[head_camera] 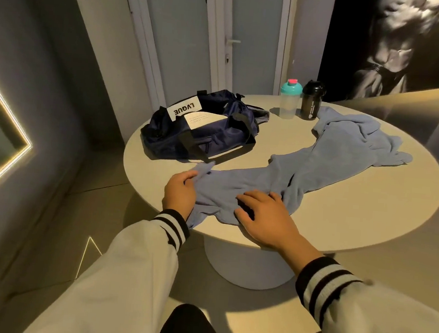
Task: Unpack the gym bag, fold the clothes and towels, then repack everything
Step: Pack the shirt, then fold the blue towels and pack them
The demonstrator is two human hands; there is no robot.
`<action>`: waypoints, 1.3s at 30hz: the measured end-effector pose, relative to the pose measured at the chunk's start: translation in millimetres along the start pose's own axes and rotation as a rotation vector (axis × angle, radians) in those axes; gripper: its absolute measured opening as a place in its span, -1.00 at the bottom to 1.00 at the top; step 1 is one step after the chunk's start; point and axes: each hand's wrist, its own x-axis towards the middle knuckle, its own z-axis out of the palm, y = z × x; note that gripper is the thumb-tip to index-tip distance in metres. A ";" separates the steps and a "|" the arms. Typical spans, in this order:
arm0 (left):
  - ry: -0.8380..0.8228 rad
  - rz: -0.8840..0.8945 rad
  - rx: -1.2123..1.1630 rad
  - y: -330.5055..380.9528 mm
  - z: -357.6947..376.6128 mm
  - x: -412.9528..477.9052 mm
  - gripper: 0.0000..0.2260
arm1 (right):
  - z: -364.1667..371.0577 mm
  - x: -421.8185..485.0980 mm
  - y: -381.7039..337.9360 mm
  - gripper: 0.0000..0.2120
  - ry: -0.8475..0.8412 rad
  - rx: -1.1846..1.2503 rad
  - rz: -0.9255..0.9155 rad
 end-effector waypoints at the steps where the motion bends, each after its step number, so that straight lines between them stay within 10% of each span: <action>1: 0.048 -0.057 0.036 -3.6 -3.5 7.4 -0.70 | -0.1 -0.3 -1.5 -0.55 -0.002 -0.016 -0.011; 5: 0.112 0.138 0.375 -2.8 -4.2 0.4 -0.64 | 1.3 0.0 -4.2 -0.53 0.013 -0.055 0.014; 8: -0.154 0.347 0.382 3.7 8.0 -18.0 -0.81 | 0.9 0.2 -4.2 -0.60 0.073 -0.042 0.087; 11: -0.377 0.312 0.647 4.6 15.5 -28.3 -0.71 | -0.2 -0.9 -4.6 -0.66 0.127 -0.073 0.110; 20: -0.361 0.210 0.960 -16.4 -38.4 11.0 -0.36 | -2.5 -0.7 -0.8 -0.93 0.023 0.040 0.109; 23: -0.131 0.298 0.887 -16.8 -36.3 6.6 -0.58 | 0.3 2.6 3.3 -0.86 0.027 0.065 0.189; 26: -0.247 0.425 0.591 -7.0 -14.1 -11.8 -0.83 | 4.2 4.6 3.5 -0.71 0.016 0.020 0.201; 29: -0.411 0.425 0.523 1.4 9.8 -29.6 -0.76 | 5.2 6.7 3.0 -0.64 0.006 -0.018 0.231; 39: -0.184 0.382 0.497 2.3 31.5 -26.8 -0.83 | 7.2 9.9 9.8 -0.65 0.100 0.046 0.258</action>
